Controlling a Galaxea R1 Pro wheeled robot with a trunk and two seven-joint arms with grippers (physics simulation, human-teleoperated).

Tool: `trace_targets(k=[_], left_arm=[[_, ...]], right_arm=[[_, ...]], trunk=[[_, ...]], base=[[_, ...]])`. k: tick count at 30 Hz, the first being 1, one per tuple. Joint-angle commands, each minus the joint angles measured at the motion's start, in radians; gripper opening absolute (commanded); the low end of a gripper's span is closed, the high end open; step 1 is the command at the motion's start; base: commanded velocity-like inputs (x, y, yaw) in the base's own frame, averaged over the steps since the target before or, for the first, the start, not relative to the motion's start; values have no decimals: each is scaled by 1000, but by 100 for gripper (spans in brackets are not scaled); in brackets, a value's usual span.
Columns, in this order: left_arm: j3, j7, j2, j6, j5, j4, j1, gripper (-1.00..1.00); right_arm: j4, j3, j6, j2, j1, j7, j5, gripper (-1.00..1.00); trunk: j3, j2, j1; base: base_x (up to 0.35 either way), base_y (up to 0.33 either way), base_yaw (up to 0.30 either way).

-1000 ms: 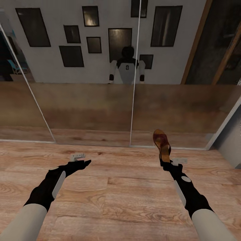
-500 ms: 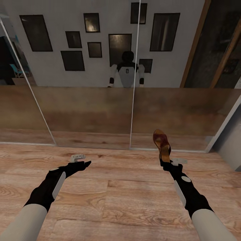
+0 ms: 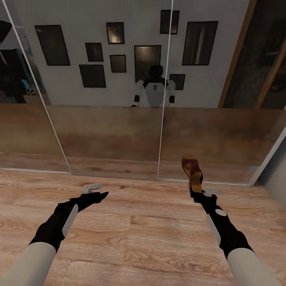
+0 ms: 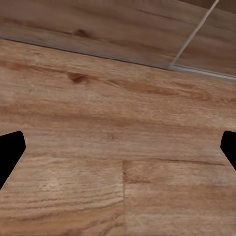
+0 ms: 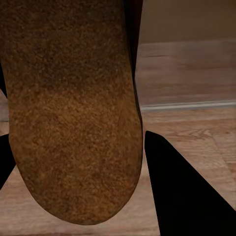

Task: Pick up the two gym shoes and the two sandals from the corridor floor and place them onto the hallstand (shoe rack) in the corridor, making sure they are on the rack and not on the floor. Arrange them so the two gym shoes are next to each other and the two sandals are next to each other.

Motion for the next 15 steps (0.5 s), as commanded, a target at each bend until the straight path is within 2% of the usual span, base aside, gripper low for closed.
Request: trace_targets(k=[1,15], left_arm=[[2,-2,-1,9,8,-1,-1,100],[2,-2,-1,9,8,-1,-1,100]], right_arm=[[-1,-1,1,0,0,2,-7,-100],[-1,-1,1,0,0,1,-7,-100]], trunk=[[0,0,0],[3,0,0]], base=[[0,0,224],[0,0,281]])
